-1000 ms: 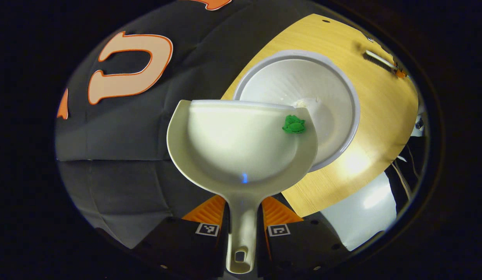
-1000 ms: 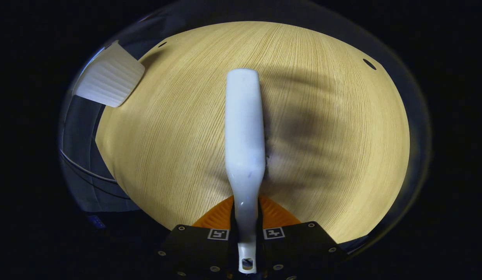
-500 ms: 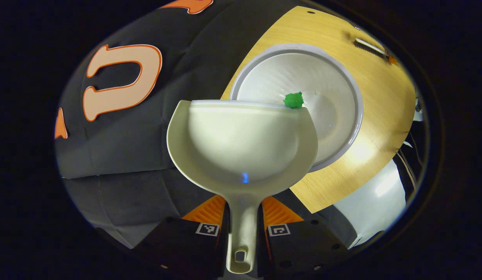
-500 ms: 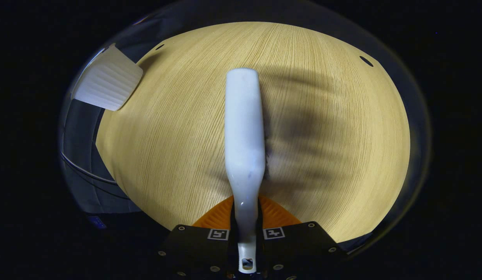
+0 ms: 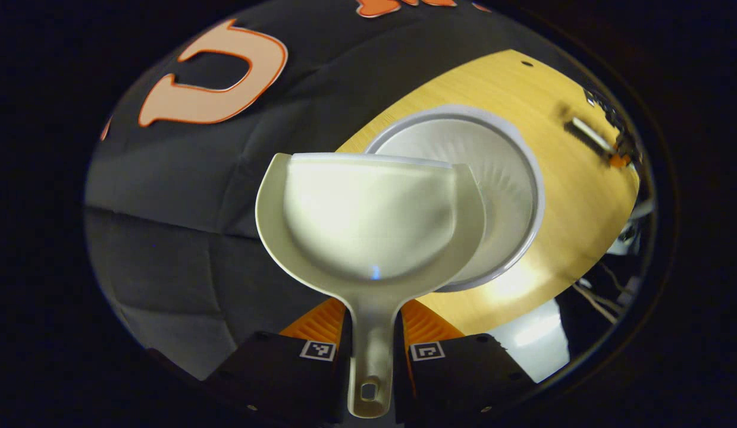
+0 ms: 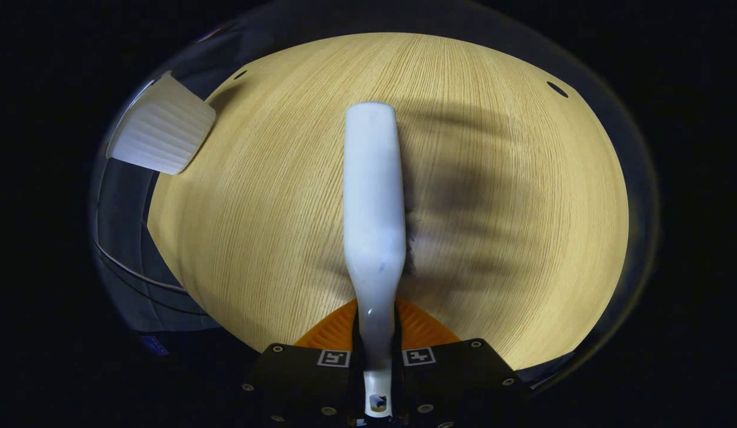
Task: Pick up the small broom and dustpan from the desktop, sweep the trash into the dustpan with the broom, and then empty the trash into the garbage bin.
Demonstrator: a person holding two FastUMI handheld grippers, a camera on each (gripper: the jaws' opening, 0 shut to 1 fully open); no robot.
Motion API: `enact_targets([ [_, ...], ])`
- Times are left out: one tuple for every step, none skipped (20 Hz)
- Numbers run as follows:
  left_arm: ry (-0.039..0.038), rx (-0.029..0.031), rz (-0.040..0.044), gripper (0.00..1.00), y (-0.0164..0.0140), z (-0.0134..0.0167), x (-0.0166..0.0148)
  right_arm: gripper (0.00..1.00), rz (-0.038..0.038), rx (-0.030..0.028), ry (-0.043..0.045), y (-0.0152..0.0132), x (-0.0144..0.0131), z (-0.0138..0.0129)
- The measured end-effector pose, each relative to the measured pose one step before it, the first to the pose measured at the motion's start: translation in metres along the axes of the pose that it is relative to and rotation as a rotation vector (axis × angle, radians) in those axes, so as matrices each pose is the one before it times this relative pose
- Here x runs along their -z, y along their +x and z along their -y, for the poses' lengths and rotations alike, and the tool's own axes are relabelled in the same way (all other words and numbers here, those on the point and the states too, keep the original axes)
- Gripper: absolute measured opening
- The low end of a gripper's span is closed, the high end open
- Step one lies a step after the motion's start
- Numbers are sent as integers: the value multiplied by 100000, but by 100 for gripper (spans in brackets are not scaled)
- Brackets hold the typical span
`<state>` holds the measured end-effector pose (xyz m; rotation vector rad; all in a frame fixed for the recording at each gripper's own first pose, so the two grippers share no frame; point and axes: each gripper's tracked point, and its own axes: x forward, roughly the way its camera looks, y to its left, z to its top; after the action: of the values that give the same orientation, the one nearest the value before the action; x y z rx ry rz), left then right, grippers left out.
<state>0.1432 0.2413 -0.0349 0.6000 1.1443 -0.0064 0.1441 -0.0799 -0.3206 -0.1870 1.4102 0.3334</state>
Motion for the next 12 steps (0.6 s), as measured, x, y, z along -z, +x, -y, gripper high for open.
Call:
enact_targets([
  [-3903,3342,987,31,-671,322,-404,17,107,-4,274,8,-34,26],
  [-3759,2921,1299,31,-197,606,-408,17,218,-142,513,19,98,-63],
  [-2593,2627,2408,31,150,328,-704,17,324,-473,522,63,-48,-69],
  [-1530,1999,3756,31,-99,377,-1030,17,228,-840,742,-7,74,-41],
  [-770,1188,2948,31,-174,283,-1058,17,227,-642,776,47,-5,-5],
  [-60,407,3062,31,-93,442,-979,17,313,-164,261,-37,-6,-24],
  [552,645,3054,31,-61,619,-1121,17,105,-71,-32,39,-19,13],
  [779,1100,2446,31,-456,647,-1236,17,32,-390,218,10,24,-75],
  [467,1685,2260,31,-716,1202,-1320,17,126,-304,300,-11,-68,10],
  [-24,2479,1863,31,-248,1334,-880,17,140,-279,221,-50,12,-7],
  [-24,3108,1201,31,189,1736,-843,17,216,-10,172,-36,-8,66],
  [-703,4055,467,31,330,1805,-779,17,295,127,434,8,-62,-30],
])
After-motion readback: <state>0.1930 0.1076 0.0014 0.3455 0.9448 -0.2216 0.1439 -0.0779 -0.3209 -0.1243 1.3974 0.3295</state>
